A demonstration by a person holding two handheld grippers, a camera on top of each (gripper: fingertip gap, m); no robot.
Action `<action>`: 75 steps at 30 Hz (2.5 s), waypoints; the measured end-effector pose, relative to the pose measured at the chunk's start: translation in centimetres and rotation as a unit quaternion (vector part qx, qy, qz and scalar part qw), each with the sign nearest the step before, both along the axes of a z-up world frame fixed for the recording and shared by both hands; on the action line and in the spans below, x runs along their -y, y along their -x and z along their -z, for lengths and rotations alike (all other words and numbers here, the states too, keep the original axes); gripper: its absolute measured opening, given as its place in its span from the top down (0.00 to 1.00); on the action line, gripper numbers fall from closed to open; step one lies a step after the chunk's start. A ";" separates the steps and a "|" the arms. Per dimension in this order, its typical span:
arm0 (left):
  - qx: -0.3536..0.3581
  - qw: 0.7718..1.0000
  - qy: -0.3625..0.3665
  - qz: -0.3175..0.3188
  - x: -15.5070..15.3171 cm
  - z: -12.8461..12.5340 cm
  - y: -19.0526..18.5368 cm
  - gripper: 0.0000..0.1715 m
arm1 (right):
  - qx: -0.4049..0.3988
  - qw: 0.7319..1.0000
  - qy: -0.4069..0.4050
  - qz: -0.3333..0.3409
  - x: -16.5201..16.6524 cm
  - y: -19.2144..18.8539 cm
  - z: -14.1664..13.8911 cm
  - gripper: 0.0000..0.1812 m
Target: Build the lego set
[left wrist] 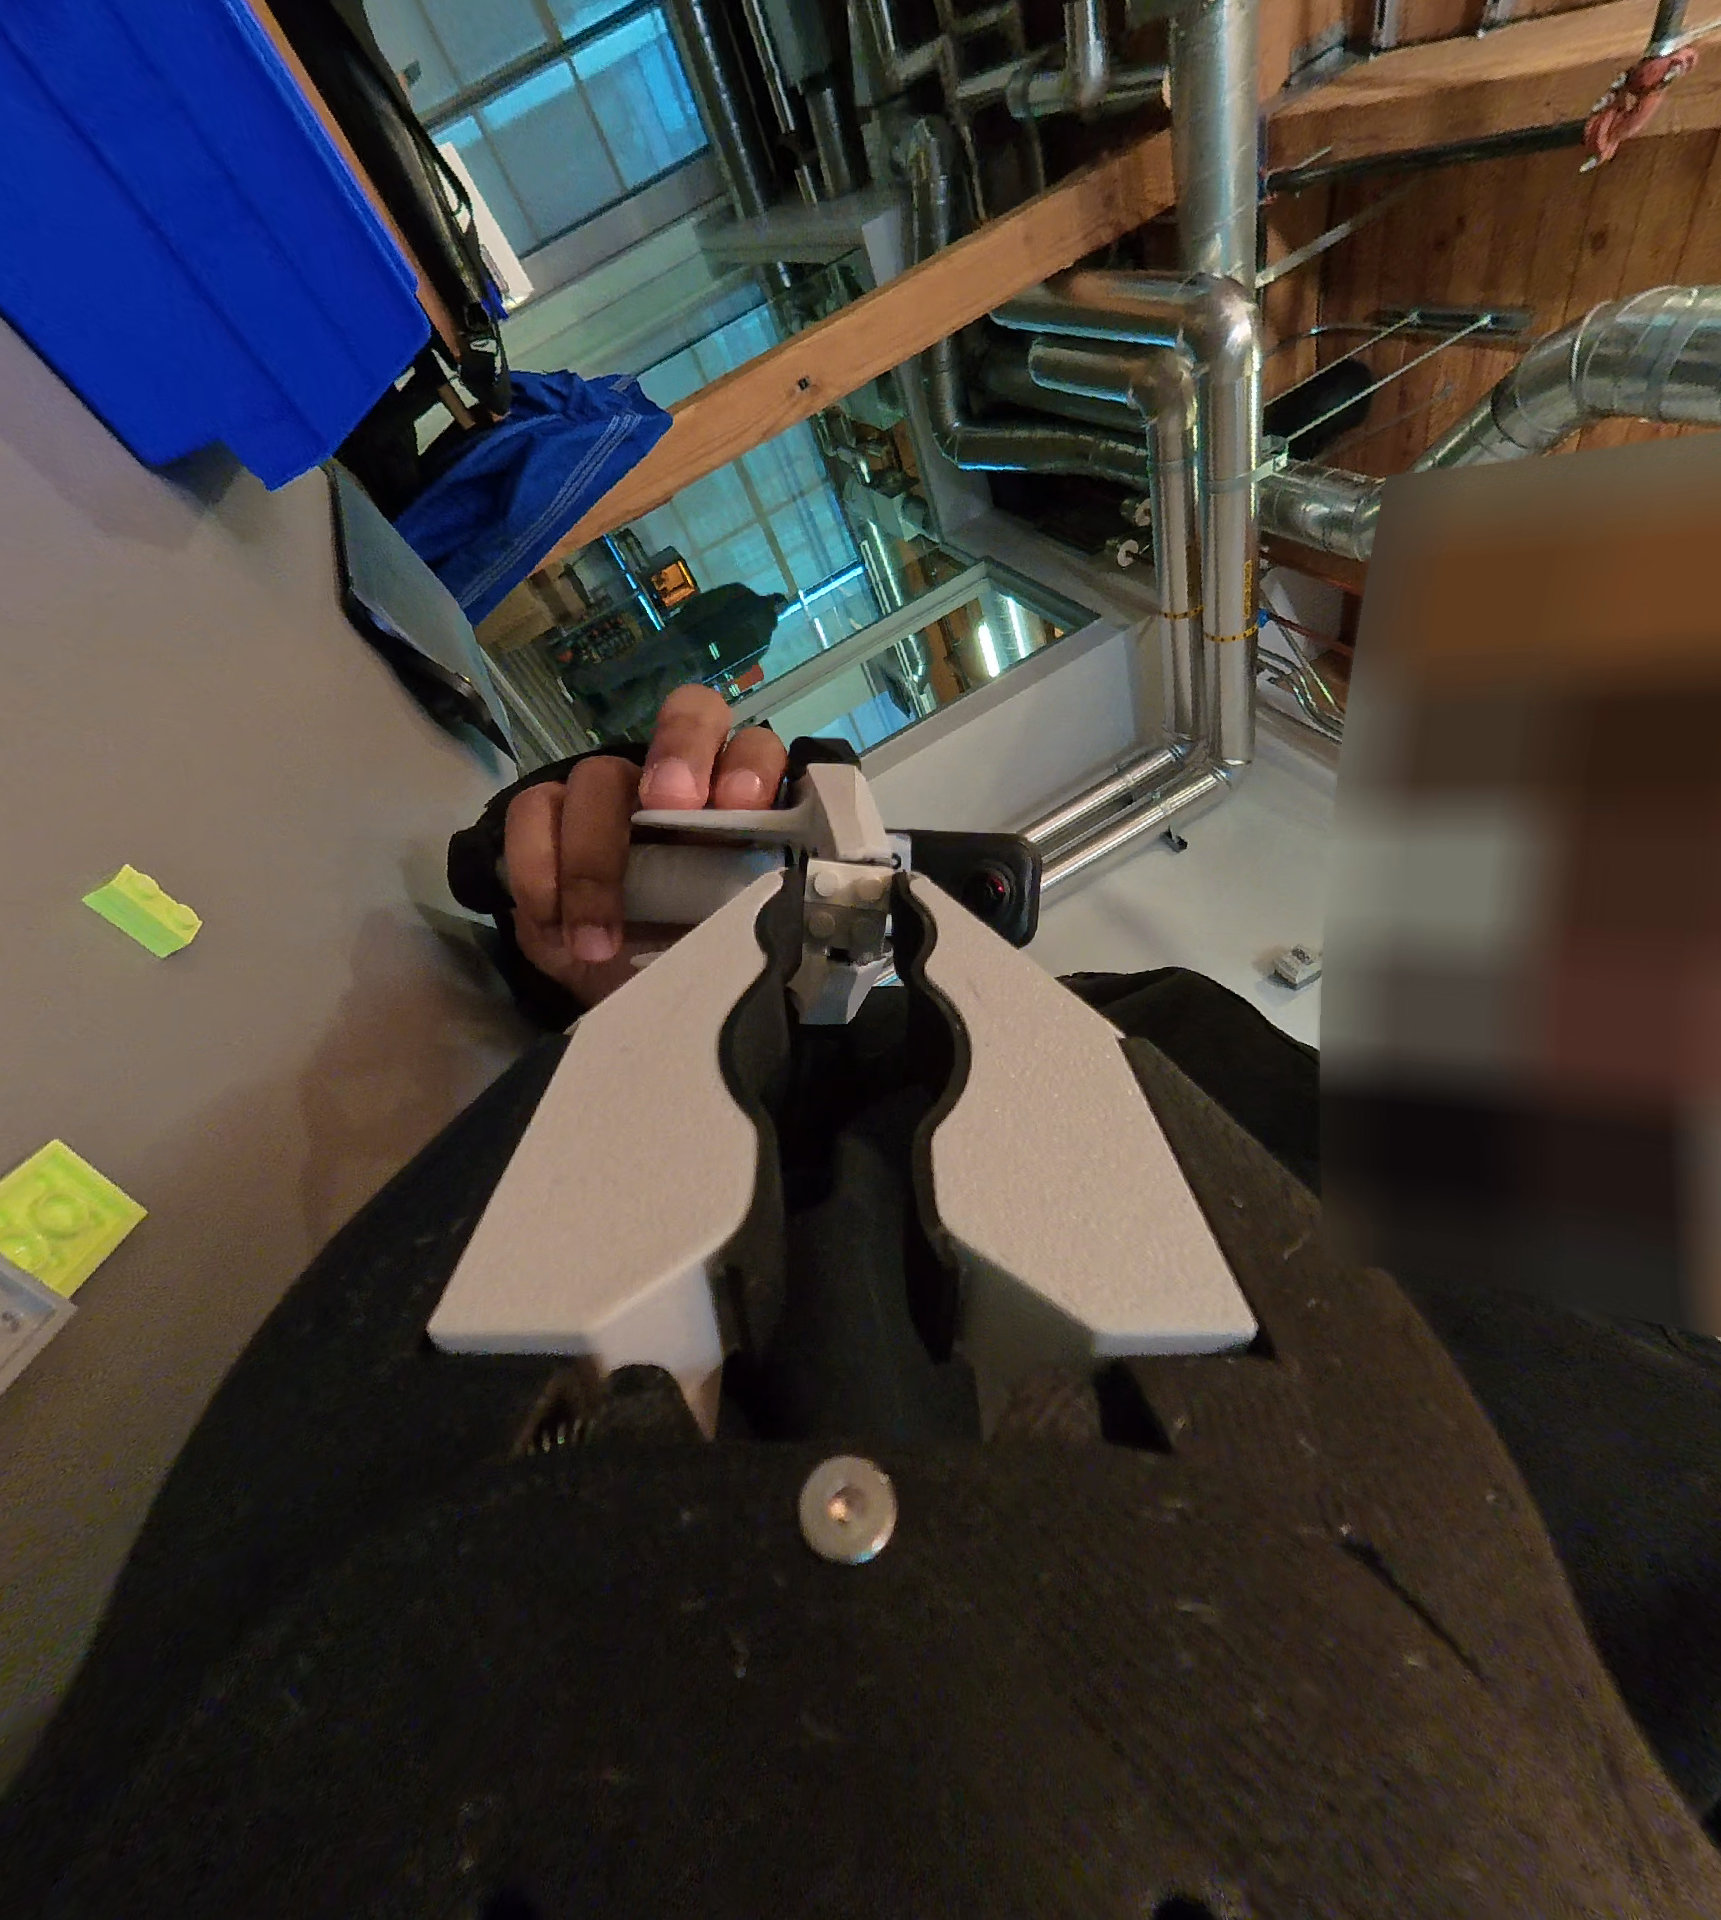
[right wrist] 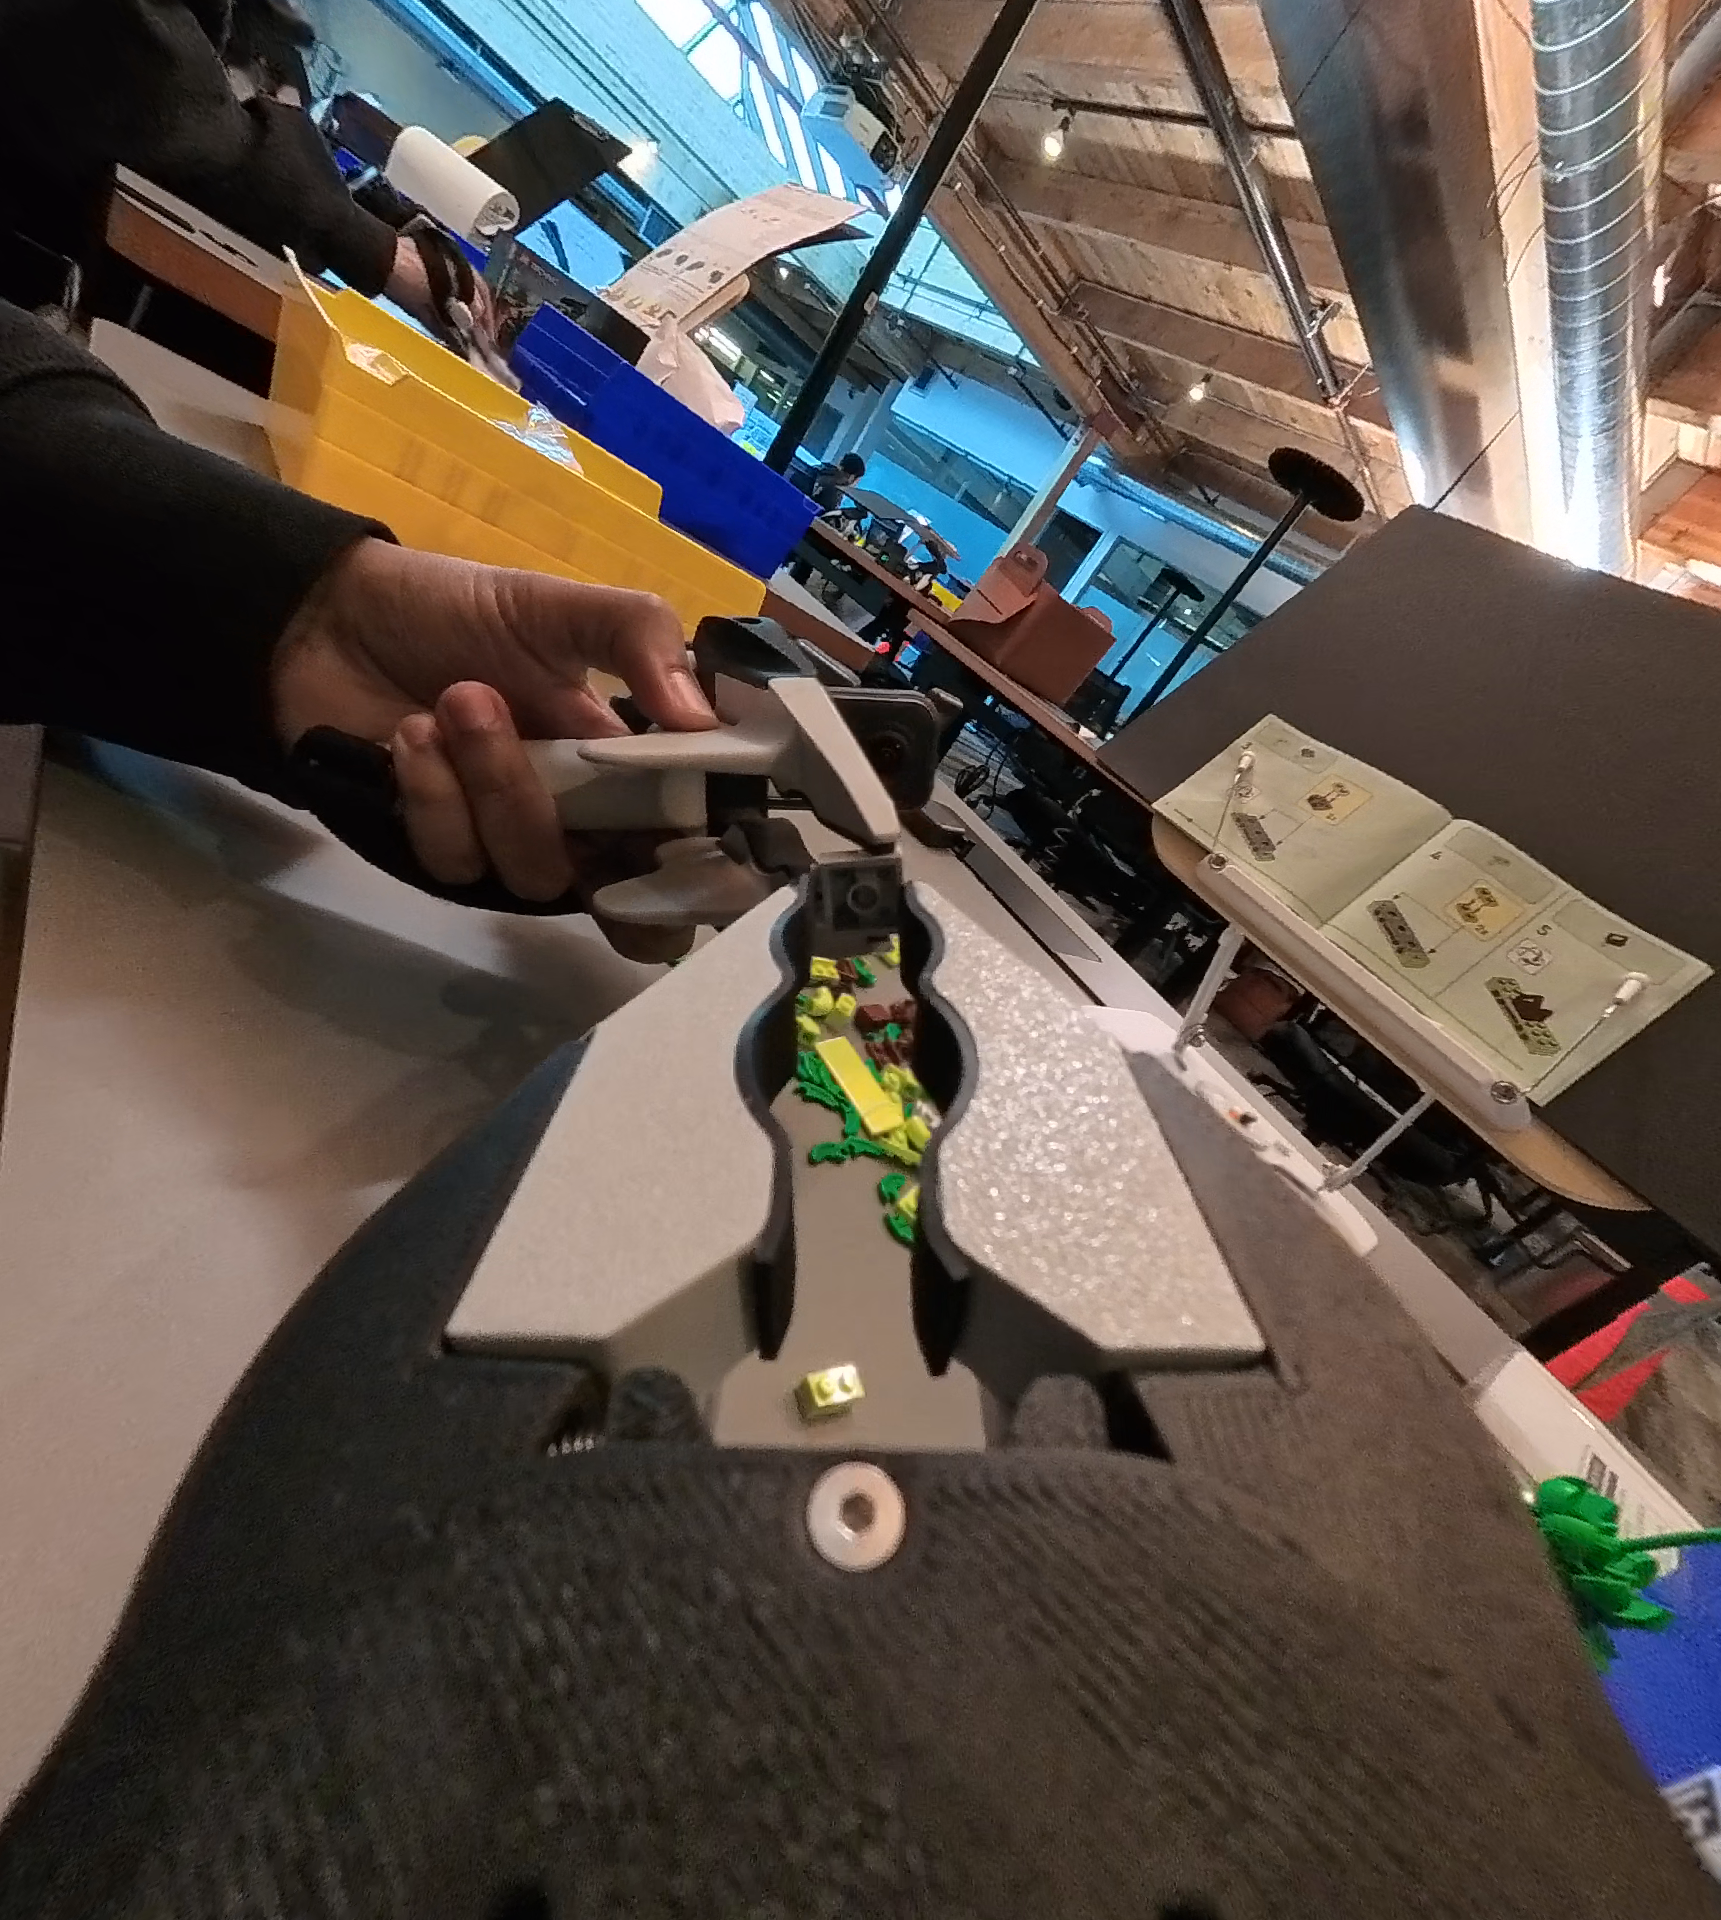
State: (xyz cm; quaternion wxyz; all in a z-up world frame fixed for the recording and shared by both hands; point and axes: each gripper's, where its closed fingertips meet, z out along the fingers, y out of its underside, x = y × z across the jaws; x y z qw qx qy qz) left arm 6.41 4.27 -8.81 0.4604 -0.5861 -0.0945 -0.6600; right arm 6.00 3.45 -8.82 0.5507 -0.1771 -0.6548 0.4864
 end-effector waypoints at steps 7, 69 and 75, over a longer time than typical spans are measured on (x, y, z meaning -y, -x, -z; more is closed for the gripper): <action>-0.001 1.000 0.004 -0.007 0.0 0.2 0.4 0.92 | 0.011 1.000 -0.001 -0.003 0.1 0.2 0.4 0.91; -0.664 0.737 0.103 -0.072 1.9 12.5 6.6 0.84 | 0.549 0.830 -0.078 0.063 -0.1 4.8 11.7 0.92; -0.654 0.746 0.105 -0.065 1.9 12.5 6.5 0.90 | 0.568 0.814 -0.104 0.067 -0.1 4.9 11.7 0.92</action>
